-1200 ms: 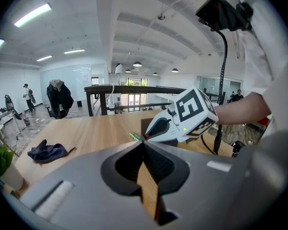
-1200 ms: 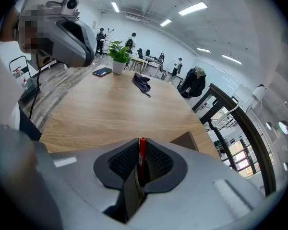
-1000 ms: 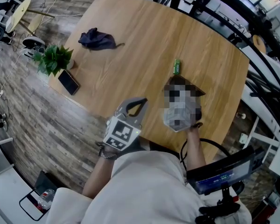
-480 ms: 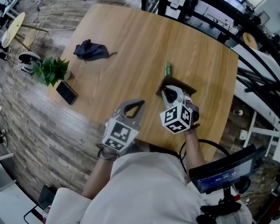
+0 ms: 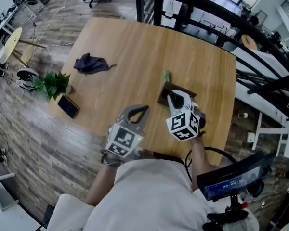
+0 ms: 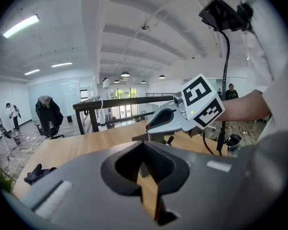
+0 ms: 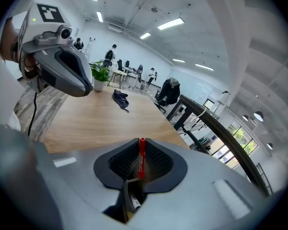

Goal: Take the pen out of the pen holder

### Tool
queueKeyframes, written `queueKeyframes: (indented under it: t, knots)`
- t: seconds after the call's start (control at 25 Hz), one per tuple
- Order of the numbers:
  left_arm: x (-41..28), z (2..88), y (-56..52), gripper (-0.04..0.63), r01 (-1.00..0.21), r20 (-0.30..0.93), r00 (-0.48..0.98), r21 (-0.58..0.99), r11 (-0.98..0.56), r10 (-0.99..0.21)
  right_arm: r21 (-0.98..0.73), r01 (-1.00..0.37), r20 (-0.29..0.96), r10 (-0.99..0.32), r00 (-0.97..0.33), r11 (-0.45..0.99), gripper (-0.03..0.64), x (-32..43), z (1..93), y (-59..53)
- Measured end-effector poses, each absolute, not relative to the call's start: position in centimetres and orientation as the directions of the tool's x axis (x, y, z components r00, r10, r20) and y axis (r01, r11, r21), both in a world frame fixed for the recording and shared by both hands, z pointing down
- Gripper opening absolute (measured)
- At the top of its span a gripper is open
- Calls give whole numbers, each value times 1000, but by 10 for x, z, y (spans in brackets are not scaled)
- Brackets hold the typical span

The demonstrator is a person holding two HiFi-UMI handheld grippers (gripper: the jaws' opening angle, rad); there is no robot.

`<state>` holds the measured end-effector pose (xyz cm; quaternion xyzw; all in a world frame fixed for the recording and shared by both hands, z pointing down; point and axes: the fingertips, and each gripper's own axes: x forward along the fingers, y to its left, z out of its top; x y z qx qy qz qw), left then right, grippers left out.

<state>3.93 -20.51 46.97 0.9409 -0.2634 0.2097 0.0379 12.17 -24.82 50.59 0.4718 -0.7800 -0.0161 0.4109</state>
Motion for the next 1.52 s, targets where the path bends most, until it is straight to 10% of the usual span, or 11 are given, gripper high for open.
queueKeyframes:
  t: [1.52]
  knots:
    - [89, 385, -193, 0, -326, 195, 921, -83, -942, -336, 290, -934, 330, -938, -106, 207, 41, 173, 382, -177]
